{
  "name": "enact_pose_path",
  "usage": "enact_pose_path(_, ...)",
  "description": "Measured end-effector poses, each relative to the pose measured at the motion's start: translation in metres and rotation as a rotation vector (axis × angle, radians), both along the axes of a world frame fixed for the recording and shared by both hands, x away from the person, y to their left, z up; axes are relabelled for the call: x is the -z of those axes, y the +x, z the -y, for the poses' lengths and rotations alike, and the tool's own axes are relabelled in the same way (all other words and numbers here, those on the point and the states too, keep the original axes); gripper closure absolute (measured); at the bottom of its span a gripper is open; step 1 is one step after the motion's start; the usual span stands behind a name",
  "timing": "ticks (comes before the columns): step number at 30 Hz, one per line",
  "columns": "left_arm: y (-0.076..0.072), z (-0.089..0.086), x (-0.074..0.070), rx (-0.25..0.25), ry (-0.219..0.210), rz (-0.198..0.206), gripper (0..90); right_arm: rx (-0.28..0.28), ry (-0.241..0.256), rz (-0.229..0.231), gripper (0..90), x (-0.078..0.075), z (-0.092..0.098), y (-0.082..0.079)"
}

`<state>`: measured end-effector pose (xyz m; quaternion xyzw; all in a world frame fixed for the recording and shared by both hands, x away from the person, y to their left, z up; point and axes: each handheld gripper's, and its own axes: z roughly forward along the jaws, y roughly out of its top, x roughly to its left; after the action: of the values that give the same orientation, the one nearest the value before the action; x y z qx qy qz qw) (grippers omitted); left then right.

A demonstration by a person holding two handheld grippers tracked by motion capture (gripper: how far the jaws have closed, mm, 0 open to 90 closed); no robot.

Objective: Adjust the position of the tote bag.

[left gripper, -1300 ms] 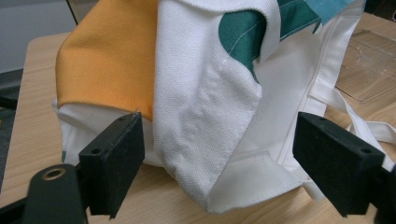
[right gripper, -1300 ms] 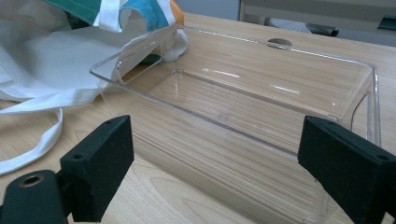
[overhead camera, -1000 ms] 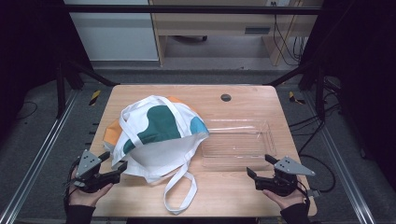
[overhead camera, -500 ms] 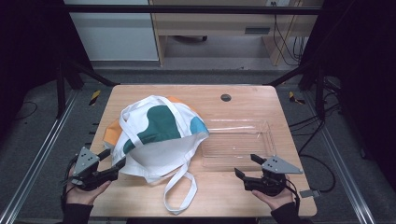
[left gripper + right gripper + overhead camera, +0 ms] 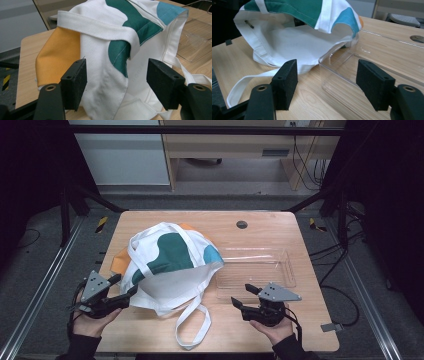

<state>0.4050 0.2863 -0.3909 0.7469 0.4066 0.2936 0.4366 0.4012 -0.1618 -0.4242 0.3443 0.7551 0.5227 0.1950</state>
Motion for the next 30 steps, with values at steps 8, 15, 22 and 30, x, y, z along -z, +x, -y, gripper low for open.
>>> enact_pose_path(8,0.01,0.01,-0.006,0.002,0.028,-0.012,33.8,-0.033,0.003,-0.002,40.6,-0.003,-0.021,0.007)
enact_pose_path(15,0.02,0.018,-0.009,-0.003,0.016,-0.033,39.0,-0.051,0.002,-0.008,44.4,-0.005,-0.04,0.013)
enact_pose_path(22,0.027,0.027,-0.008,-0.013,0.036,-0.034,42.6,-0.062,-0.004,-0.009,47.0,-0.007,-0.056,0.019)
enact_pose_path(30,0.033,0.03,0.001,-0.021,0.055,-0.048,42.1,-0.098,-0.021,-0.022,49.2,-0.002,-0.078,0.024)
